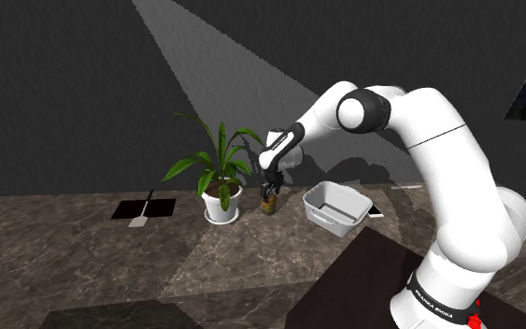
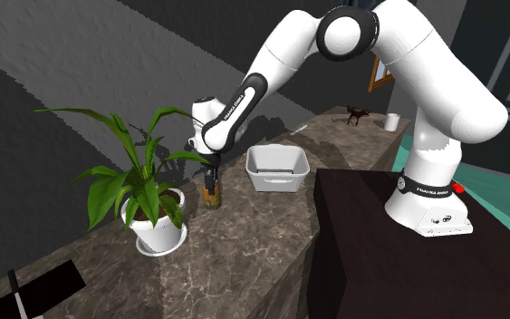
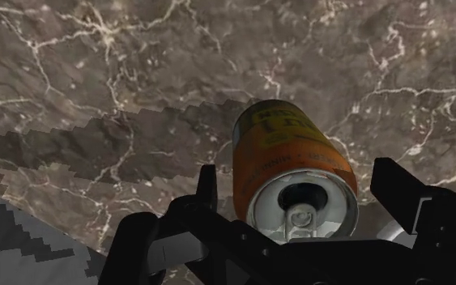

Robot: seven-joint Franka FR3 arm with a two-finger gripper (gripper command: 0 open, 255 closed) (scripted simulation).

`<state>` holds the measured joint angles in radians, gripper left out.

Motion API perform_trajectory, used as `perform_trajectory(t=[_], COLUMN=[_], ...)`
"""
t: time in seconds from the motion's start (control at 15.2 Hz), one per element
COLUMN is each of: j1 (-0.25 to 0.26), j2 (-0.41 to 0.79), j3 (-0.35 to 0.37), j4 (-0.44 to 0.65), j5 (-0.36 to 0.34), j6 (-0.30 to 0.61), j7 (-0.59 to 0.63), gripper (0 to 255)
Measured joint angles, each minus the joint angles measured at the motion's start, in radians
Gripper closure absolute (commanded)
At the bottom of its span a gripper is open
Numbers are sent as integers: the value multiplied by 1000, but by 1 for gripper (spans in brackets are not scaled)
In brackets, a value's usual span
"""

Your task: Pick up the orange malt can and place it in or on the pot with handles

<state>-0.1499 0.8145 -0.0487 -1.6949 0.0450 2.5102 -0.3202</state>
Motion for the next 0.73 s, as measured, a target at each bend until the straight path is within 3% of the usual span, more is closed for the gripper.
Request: perform_trajectory(t=[0.33,0.4,0.73], j1=[-1,-1,-1], j2=[4,4,4], j3=[0,0,0], j4=[2,2,2], j5=[0,0,0], j6=[2,2,2], j7=[-1,-1,-1], gripper=[0,255,255])
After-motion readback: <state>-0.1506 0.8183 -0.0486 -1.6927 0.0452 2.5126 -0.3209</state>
